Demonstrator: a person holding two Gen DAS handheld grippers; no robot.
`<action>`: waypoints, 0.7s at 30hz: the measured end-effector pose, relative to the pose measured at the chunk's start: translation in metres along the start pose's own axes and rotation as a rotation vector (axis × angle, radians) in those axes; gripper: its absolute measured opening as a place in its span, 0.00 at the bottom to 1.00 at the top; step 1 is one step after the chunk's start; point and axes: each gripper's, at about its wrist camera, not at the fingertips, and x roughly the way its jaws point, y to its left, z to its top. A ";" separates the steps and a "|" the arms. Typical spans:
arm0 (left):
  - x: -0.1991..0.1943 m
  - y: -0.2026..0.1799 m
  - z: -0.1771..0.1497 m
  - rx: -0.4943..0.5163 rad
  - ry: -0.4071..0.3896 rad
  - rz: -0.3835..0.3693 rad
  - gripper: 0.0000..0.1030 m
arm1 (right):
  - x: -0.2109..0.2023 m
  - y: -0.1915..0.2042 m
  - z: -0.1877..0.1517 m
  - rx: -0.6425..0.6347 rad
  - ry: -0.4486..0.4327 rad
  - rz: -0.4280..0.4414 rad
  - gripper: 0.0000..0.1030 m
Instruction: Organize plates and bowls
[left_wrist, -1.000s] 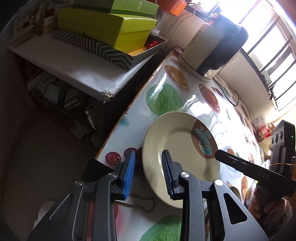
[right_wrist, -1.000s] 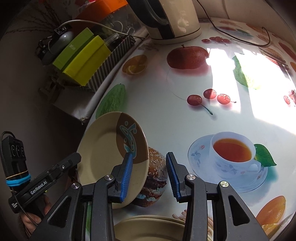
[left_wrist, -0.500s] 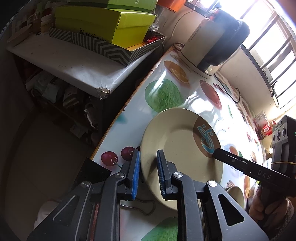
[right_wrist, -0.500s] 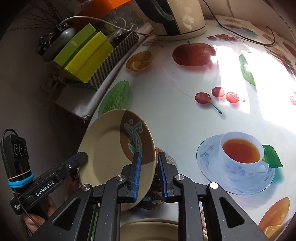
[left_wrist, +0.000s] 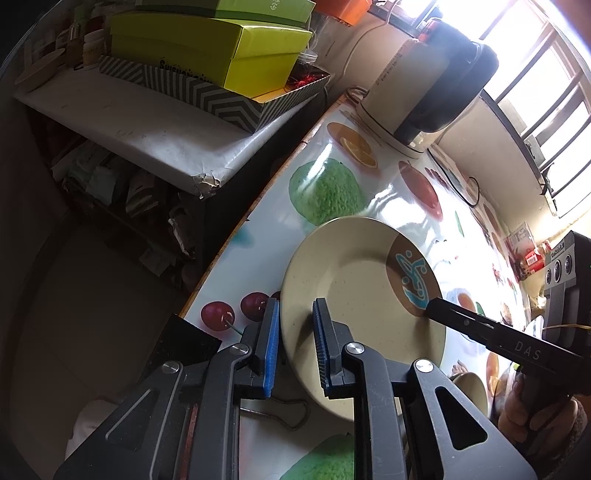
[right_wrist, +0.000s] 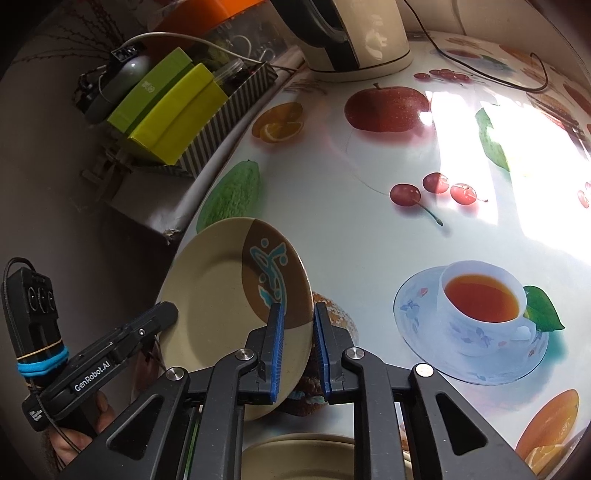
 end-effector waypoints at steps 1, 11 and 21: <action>0.000 0.000 0.000 0.001 -0.001 0.000 0.18 | -0.001 0.000 0.000 0.000 0.001 0.002 0.16; -0.015 -0.006 0.000 0.010 -0.019 0.000 0.18 | -0.014 0.003 -0.003 0.003 -0.013 0.018 0.16; -0.040 -0.023 -0.004 0.036 -0.048 -0.017 0.18 | -0.048 0.009 -0.009 -0.010 -0.050 0.016 0.16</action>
